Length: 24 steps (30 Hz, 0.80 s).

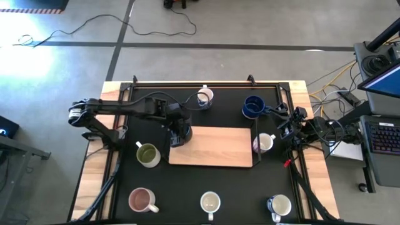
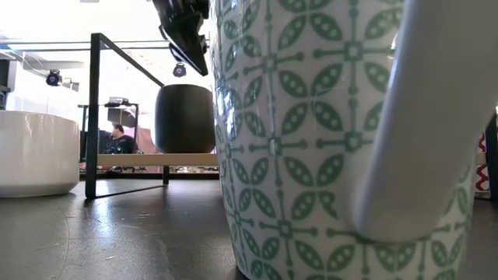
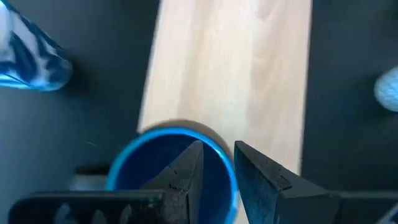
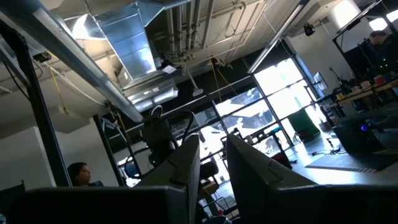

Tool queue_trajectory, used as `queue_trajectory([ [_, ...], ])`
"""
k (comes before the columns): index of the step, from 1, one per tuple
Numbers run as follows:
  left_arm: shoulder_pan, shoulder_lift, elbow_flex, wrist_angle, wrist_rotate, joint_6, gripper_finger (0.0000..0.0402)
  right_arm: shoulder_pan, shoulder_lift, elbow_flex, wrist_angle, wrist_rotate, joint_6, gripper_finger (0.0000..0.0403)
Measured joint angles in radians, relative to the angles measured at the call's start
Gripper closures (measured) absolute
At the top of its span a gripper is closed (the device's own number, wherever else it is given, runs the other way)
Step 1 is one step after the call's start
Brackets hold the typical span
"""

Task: Place coffee mugs
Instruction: Put the top blue patterned mug on the shelf

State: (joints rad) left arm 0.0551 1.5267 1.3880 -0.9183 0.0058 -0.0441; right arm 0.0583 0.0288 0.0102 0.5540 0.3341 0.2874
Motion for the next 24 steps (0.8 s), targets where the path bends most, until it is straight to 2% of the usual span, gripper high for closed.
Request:
queue_trajectory([
  [6,0.0,0.004,-0.033,0.06,-0.069,0.156,0.0328,0.0,0.0,0.0,0.0,0.0,0.0,0.0335],
  [15,0.047,0.018,-0.103,0.331,-0.127,0.253,0.0328,0.0,0.0,0.0,0.0,0.0,0.0,0.0335],
  [24,0.165,0.141,-0.092,0.462,-0.128,0.311,0.0325,0.0,0.0,0.0,0.0,0.0,0.0,0.0335],
])
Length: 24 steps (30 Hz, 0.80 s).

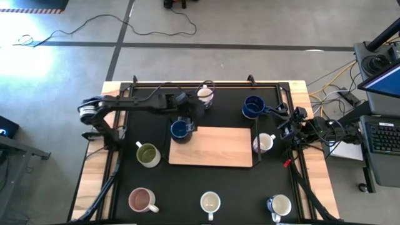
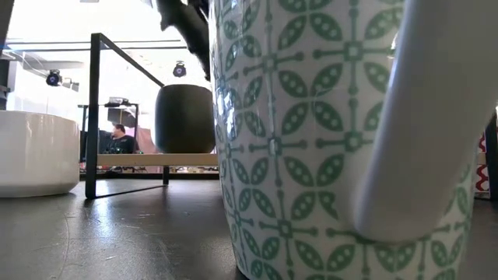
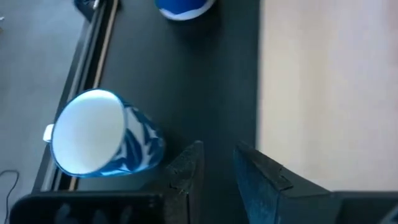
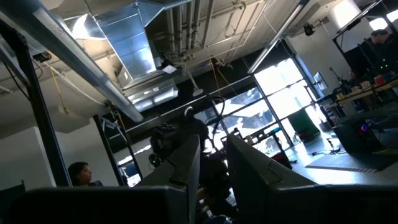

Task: Place coffee mugs
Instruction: Put the top blue patterned mug on the shelf

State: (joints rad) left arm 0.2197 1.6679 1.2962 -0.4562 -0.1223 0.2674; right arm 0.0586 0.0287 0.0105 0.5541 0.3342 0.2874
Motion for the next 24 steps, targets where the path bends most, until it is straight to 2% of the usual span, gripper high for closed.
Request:
queue_trajectory([
  [12,0.103,0.151,0.086,0.021,-0.005,0.064,0.0281,0.0,0.0,0.0,0.0,0.0,0.0,0.0335],
  [24,0.165,0.17,0.098,0.023,-0.027,0.136,0.0278,0.0,0.0,0.0,0.0,0.006,0.0,0.0335],
])
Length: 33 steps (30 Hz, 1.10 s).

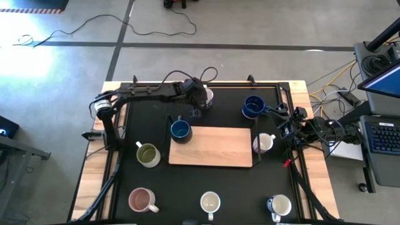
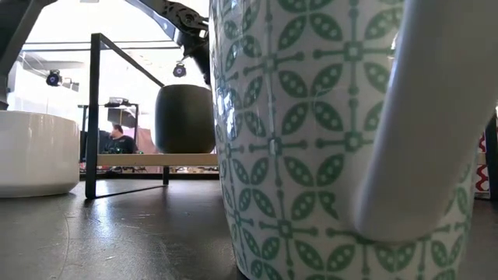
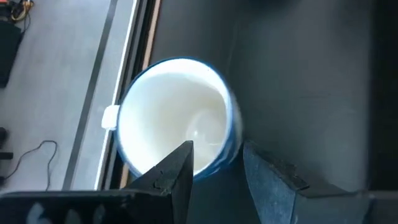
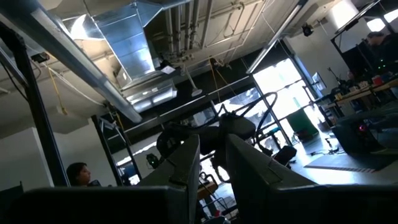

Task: Place coffee mugs
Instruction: Put the top blue patterned mug on the shelf

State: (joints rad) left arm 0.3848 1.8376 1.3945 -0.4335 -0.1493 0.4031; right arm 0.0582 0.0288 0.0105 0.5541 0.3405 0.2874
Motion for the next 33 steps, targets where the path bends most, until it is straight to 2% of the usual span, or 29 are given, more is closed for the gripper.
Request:
queue_trajectory([
  [16,0.024,0.113,0.068,-0.031,0.036,0.017,0.0286,0.0,0.0,0.0,0.0,0.0,0.0,0.0335],
  [22,0.024,0.122,0.067,-0.049,0.038,0.016,0.0324,0.0,0.0,0.0,-0.001,0.0,0.0,0.0335],
  [28,0.022,0.12,0.067,-0.06,0.051,0.011,0.0387,0.0,0.0,0.0,0.0,0.0,0.0,0.0335],
  [33,0.02,0.12,0.099,-0.105,0.102,0.001,0.0388,0.0,0.0,0.0,-0.001,0.0,0.0,0.0335],
])
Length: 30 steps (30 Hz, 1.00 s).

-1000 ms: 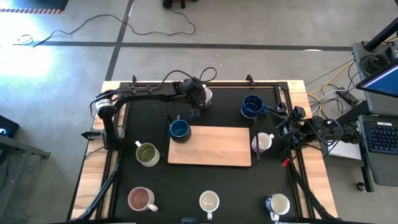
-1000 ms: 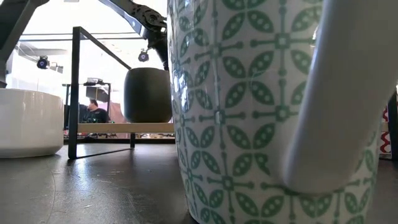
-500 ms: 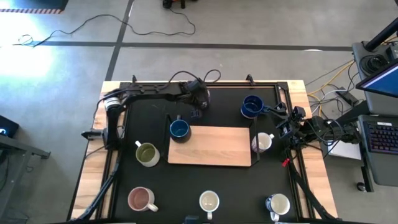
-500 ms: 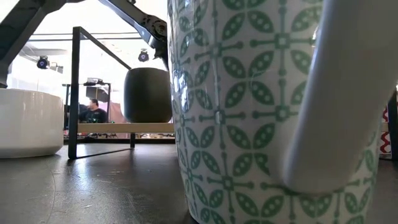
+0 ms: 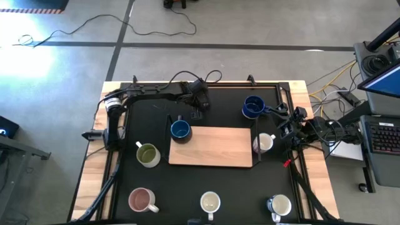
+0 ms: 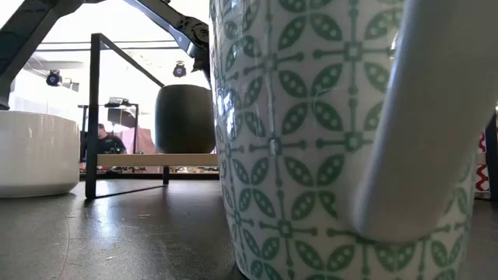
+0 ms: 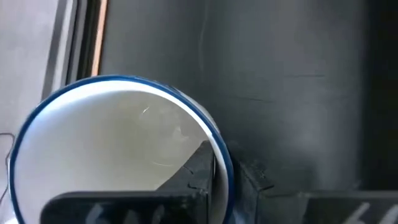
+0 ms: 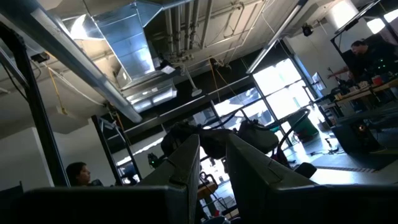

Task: Place coffee mugs
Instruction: Put the top blue patterned mug on the shelf

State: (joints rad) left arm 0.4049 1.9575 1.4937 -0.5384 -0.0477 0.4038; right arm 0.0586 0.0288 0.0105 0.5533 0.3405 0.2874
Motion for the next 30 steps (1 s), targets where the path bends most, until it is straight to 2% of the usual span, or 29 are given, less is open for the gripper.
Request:
queue_trajectory([
  [14,-0.06,-0.002,0.219,-0.295,0.192,0.018,0.0392,0.0,0.0,0.0,0.0,0.0,0.0,0.0335],
  [23,-0.175,-0.011,0.246,-0.389,0.183,-0.069,0.0392,0.0,0.0,0.0,0.0,0.0,0.0,0.0335],
  [30,-0.286,-0.035,0.246,-0.459,0.088,-0.12,0.0392,0.0,0.0,0.0,0.0,0.0,0.0,0.0335],
])
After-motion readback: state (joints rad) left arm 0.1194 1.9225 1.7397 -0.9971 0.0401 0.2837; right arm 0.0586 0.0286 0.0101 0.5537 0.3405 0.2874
